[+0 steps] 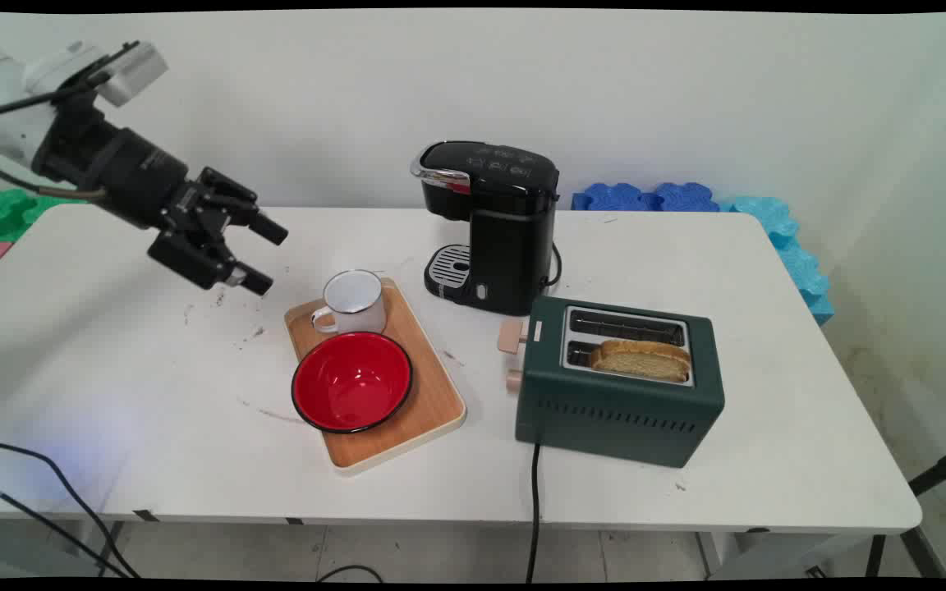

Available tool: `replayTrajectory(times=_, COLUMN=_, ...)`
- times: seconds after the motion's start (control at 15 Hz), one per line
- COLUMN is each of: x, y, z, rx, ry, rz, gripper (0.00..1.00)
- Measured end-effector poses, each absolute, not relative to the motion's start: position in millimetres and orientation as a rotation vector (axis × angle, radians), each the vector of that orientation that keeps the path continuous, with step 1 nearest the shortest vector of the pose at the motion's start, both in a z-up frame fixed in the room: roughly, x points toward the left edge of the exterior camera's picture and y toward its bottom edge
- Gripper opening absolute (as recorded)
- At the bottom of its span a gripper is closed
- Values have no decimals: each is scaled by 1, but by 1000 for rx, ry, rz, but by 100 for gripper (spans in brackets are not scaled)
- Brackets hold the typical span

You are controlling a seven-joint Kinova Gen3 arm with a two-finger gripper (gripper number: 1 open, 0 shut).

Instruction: Press the toaster switch

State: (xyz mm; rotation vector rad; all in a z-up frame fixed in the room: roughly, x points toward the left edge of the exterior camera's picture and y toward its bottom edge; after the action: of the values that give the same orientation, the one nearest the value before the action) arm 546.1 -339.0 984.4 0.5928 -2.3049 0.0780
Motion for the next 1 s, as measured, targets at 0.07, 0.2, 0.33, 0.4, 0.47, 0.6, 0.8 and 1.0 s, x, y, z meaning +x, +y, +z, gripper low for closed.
replayTrajectory(times=0.07, x=541, y=-342, z=988, rx=601, ry=-2298, rz=80, gripper=100)
replayTrajectory(times=0.2, x=530, y=-349, z=997, rx=611, ry=-2284, rz=85, gripper=100)
replayTrajectory(times=0.33, x=516, y=-357, z=1007, rx=618, ry=-2269, rz=89, gripper=100)
replayTrajectory(times=0.4, x=509, y=-360, z=1011, rx=620, ry=-2263, rz=90, gripper=100)
replayTrajectory(times=0.47, x=500, y=-365, z=1018, rx=623, ry=-2255, rz=91, gripper=100)
replayTrajectory(times=0.6, x=477, y=-377, z=1032, rx=627, ry=-2234, rz=96, gripper=100)
replayTrajectory(times=0.8, x=452, y=-389, z=1042, rx=618, ry=-2221, rz=101, gripper=100)
replayTrajectory(times=1.0, x=429, y=-398, z=1042, rx=568, ry=-2237, rz=110, gripper=100)
